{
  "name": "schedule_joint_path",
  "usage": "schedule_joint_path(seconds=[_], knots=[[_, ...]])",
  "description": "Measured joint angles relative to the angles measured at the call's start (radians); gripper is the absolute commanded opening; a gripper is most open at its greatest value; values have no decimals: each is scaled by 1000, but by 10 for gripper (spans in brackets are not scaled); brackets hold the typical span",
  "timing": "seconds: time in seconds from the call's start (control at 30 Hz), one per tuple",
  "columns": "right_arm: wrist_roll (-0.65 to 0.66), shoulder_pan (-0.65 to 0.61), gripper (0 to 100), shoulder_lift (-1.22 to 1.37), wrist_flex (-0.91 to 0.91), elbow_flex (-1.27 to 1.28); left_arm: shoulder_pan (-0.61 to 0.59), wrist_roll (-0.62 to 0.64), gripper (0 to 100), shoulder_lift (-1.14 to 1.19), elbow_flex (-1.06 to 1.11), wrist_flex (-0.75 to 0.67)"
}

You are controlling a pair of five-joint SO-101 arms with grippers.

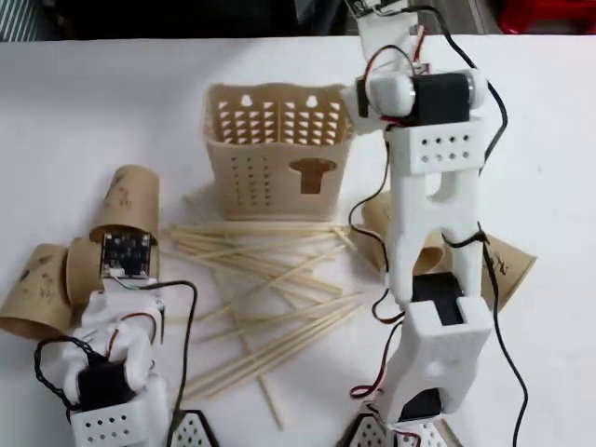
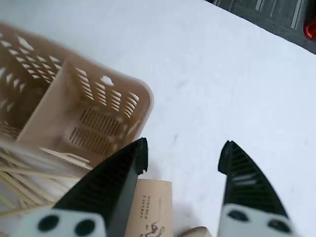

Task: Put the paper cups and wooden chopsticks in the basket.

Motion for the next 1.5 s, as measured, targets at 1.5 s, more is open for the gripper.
schedule_joint_path(seconds=[1.5], knots=[[872,239,21,-878,-1054,1989,0,0,24,0,0,0]])
